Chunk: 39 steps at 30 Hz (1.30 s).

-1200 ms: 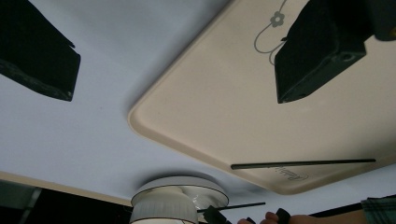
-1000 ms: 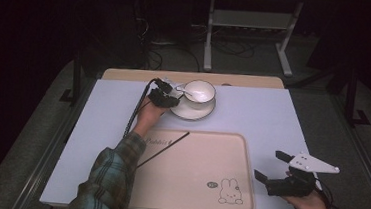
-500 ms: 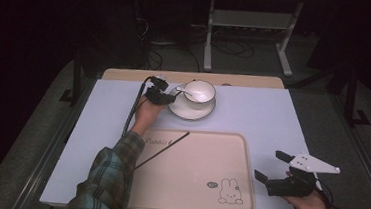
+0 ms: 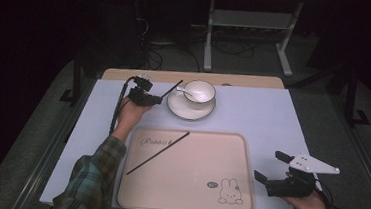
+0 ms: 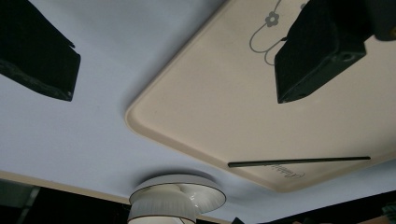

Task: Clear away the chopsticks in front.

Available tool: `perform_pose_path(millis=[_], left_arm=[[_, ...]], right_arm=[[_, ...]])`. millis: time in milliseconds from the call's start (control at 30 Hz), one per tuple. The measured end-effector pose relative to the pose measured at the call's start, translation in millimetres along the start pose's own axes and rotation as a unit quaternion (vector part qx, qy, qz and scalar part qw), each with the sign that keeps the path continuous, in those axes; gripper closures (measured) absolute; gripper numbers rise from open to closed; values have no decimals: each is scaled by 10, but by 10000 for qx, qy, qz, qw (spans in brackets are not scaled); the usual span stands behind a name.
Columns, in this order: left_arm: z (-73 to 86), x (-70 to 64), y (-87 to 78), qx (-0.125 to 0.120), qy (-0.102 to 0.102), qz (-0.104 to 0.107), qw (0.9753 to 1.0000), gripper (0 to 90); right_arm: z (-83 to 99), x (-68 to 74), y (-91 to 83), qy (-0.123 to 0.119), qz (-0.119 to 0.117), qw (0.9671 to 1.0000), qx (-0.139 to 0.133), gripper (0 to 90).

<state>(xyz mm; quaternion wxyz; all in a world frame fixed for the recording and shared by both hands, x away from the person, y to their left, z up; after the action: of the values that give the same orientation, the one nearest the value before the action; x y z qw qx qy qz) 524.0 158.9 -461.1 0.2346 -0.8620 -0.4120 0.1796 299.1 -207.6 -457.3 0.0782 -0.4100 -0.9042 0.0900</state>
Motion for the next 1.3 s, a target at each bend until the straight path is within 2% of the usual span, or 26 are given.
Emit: perform_pose_path(millis=[100,200,367,500,700,833,933,1300], left_arm=[[61,-31,-155,-105,-125,95,9998,852],[120,-61,-288,-153,-120,120,9997,851],[223,-120,-507,-211,-86,152,9996,851],[317,-180,-659,-191,19,189,9996,852],[470,-275,-864,-217,30,252,9994,851],[588,-386,-947,-151,86,356,9992,852],[714,-528,-985,-43,161,468,9988,851],[1000,-982,-977,275,412,865,9950,851]], right_arm=[[-3,5,1,-9,1,10000,-4,0],[-1,8,6,-12,-6,10000,2,0],[-1,4,7,-11,6,10000,1,0],[-2,0,2,-6,23,10000,2,0],[4,-18,-2,-5,56,10000,8,0],[10,-14,-2,-17,50,10000,23,0],[10,-14,-3,-23,52,10000,26,0],[11,-8,-7,-46,59,10000,41,0]])
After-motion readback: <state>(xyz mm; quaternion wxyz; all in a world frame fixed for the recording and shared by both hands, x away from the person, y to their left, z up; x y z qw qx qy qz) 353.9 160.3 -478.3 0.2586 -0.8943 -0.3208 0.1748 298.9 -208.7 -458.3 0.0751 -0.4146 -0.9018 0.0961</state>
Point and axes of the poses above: each handheld gripper's, and its own axes: y roughly forward along the jaws, z roughly out of its underside, x roughly to its left, the point moved 9 cm from there along y, roughly forward along the jaws, and after that the axes turned 12 degrees about -x, right-handed, at the moved point
